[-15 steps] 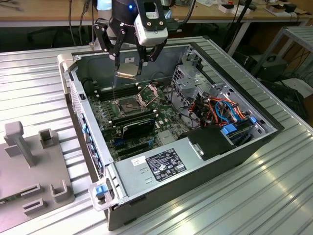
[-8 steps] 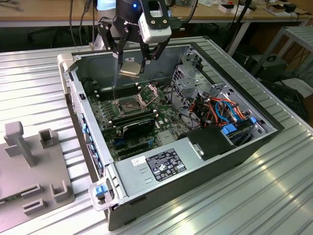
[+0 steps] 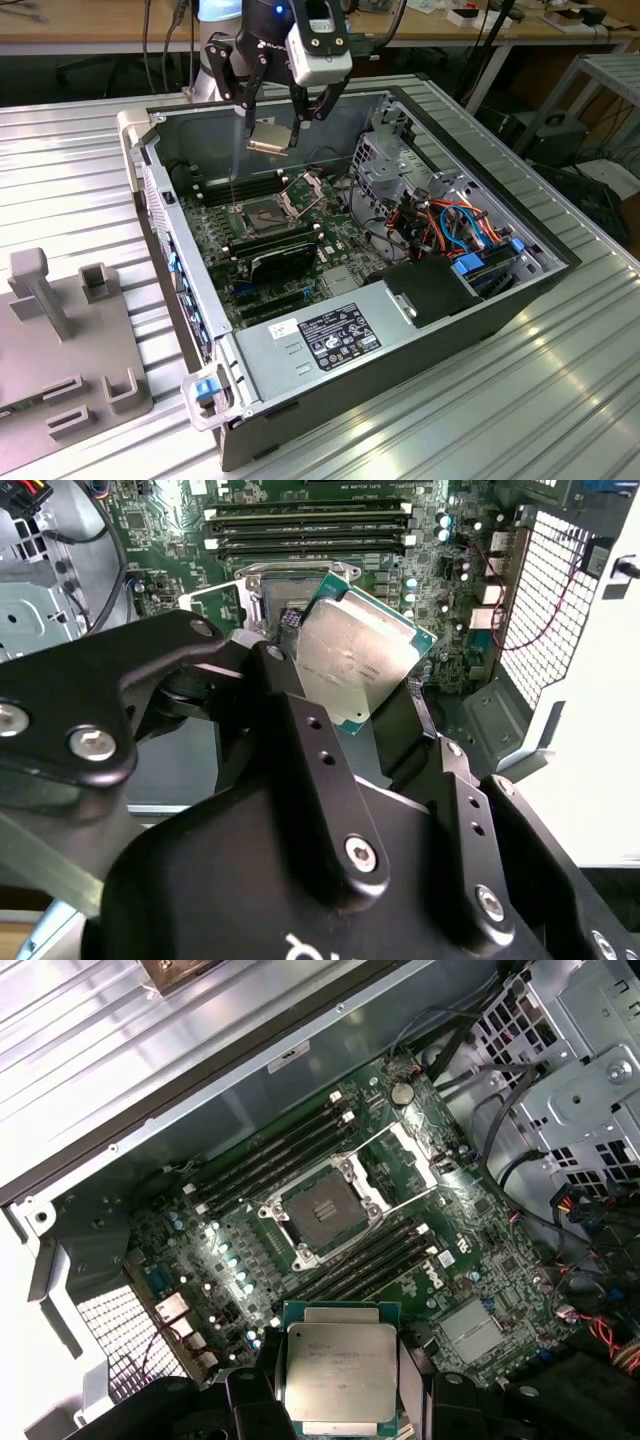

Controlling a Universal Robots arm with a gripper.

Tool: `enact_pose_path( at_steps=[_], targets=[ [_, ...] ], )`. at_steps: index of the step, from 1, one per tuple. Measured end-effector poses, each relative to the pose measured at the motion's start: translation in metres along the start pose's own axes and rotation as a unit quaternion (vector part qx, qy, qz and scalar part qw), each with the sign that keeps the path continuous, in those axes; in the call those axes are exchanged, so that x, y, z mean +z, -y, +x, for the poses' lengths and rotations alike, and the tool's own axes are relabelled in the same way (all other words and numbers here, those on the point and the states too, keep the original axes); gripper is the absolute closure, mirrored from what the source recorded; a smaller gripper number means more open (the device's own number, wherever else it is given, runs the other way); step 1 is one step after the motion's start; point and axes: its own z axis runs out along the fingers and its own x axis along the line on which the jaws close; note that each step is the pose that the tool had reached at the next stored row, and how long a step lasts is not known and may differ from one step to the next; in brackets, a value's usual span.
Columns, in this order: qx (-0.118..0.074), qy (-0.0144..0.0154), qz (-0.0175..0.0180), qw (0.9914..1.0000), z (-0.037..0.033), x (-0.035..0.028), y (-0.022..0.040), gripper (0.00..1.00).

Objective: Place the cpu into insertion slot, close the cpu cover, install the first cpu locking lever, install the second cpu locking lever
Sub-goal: 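Place the cpu into insertion slot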

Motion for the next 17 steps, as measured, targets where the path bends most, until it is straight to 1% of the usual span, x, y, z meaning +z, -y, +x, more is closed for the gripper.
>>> enact_pose_path(
  at_steps=[1, 2, 4, 5, 7, 9, 11, 13, 15, 16, 17],
  targets=[
    [0.004, 0.0002, 0.0001, 0.99999, 0.0, 0.0001, -0.0002, 0.45],
    [0.011, 0.0005, 0.0003, 0.99994, 0.0, 0.0003, -0.0004, 0.45],
    [0.032, 0.0014, 0.0008, 0.99948, -0.0001, 0.0007, -0.0006, 0.45],
    [0.042, 0.0019, 0.0011, 0.99911, -0.0002, 0.001, -0.0009, 0.45],
    [0.054, 0.0024, 0.0013, 0.99853, -0.0003, 0.0013, -0.001, 0.45],
    [0.071, 0.0031, 0.0017, 0.99747, -0.0003, 0.0017, -0.0012, 0.45],
    [0.081, 0.0036, 0.002, 0.9967, -0.0003, 0.002, -0.0013, 0.45],
    [0.1, 0.0044, 0.0024, 0.99498, -0.0005, 0.0027, -0.0014, 0.45],
    [0.112, 0.0049, 0.0026, 0.99367, -0.0006, 0.0032, -0.0016, 0.45],
    [0.119, 0.0053, 0.0029, 0.99286, -0.0007, 0.0033, -0.0016, 0.45],
    [0.127, 0.0056, 0.0031, 0.99188, -0.0008, 0.0036, -0.0017, 0.45]
  ],
)
